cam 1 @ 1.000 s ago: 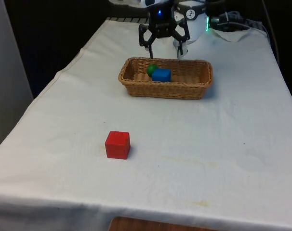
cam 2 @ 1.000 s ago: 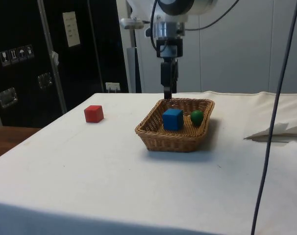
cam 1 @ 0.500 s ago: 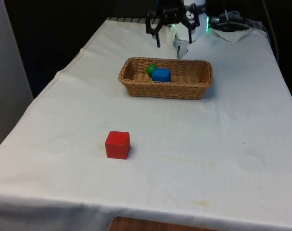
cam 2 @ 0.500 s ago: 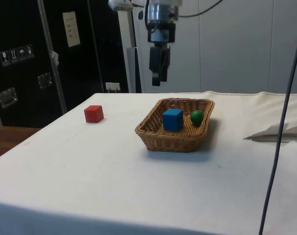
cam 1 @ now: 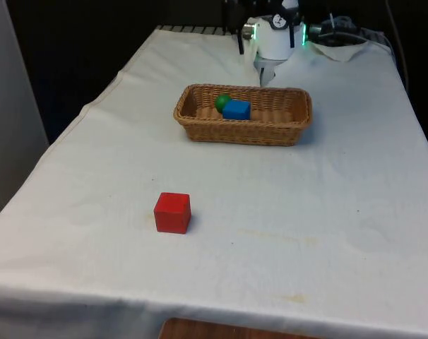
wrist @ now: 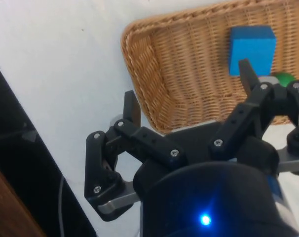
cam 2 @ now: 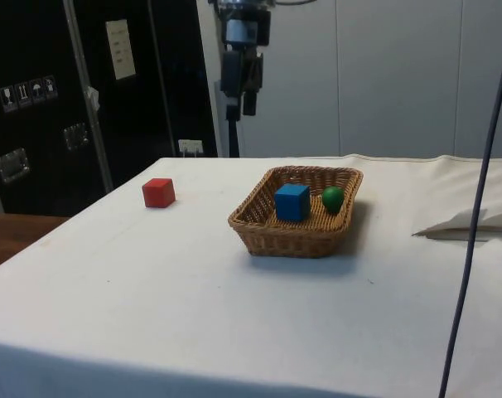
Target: Place all non-red objects into the basket.
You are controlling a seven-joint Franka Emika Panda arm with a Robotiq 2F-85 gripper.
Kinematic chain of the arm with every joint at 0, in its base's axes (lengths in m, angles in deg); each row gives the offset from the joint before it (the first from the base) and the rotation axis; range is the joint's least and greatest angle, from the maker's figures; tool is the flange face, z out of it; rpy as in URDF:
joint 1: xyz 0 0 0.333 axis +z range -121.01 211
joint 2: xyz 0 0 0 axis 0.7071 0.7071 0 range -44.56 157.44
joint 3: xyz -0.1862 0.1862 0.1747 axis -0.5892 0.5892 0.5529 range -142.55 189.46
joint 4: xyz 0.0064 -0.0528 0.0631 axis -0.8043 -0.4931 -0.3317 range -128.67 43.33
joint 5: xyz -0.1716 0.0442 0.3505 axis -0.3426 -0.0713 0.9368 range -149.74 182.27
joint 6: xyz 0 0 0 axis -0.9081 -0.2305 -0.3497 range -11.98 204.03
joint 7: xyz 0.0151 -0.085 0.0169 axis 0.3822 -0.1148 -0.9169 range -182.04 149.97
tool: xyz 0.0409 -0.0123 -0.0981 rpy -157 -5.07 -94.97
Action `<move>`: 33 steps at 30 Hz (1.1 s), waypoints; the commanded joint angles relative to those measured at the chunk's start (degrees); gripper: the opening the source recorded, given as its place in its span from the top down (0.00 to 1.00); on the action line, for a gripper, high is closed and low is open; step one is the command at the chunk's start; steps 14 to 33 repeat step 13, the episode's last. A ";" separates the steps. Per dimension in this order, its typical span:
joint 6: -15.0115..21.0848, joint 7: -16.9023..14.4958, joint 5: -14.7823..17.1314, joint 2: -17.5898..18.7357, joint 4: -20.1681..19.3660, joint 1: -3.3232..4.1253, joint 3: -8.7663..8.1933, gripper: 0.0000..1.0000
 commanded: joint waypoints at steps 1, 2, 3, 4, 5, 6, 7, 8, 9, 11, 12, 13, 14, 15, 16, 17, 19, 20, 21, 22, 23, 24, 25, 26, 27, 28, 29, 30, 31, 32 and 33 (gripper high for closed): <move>-0.69 1.20 -0.92 0.63 0.97 0.00 0.17 0.00; -1.03 1.49 -0.97 0.80 1.60 0.00 0.29 0.00; -1.32 1.72 -1.09 0.97 2.23 -0.06 0.40 0.00; -0.80 0.80 -0.11 0.52 1.72 0.00 0.34 0.00; -1.55 1.95 -1.15 1.15 2.75 -0.06 0.46 0.00; -1.72 2.18 -1.20 1.32 3.27 -0.06 0.57 0.00; -2.18 2.58 -1.38 1.83 4.30 0.00 0.69 0.00; -2.35 2.81 -1.49 2.06 4.76 0.00 0.74 0.00; -2.35 2.86 -1.49 2.18 4.93 0.00 0.80 0.00; -2.41 2.75 -1.43 2.18 5.04 0.00 0.86 0.00; -2.41 2.69 -1.38 2.18 5.04 0.00 0.86 0.00; -2.35 2.52 -1.20 2.18 5.04 0.00 0.86 0.00; -2.35 2.52 -1.20 2.18 5.04 0.00 0.86 0.00; -2.35 2.52 -1.20 2.18 5.04 0.00 0.86 0.00; -2.35 2.52 -1.20 2.18 5.04 0.00 0.86 0.00; -2.35 2.52 -1.20 2.18 5.04 0.00 0.86 0.00; -2.35 2.52 -1.20 2.18 5.04 0.00 0.86 0.00; -2.35 2.52 -1.20 2.18 5.04 0.00 0.86 0.00; -2.35 2.52 -1.20 2.18 5.04 0.00 0.86 0.00; -2.35 2.52 -1.20 2.18 5.04 0.00 0.86 0.00; -2.35 2.52 -1.20 2.18 5.04 0.00 0.86 0.00; -2.35 2.52 -1.20 2.18 5.04 0.00 0.86 0.00; -2.35 2.52 -1.20 2.18 5.04 0.00 0.86 0.00; -2.35 2.52 -1.20 2.18 5.04 0.00 0.86 0.00; -2.35 2.52 -1.20 2.18 5.04 0.00 0.86 0.00; -2.35 2.52 -1.20 2.18 5.04 0.00 0.86 0.00; -2.35 2.52 -1.20 2.18 5.04 0.00 0.86 0.00; -2.35 2.52 -1.20 2.18 5.04 0.00 0.86 0.00; -2.35 2.52 -1.20 2.18 5.04 0.00 0.86 0.00; -2.35 2.52 -1.20 2.18 5.04 0.00 0.86 0.00; -2.35 2.52 -1.20 2.18 5.04 0.00 0.86 0.00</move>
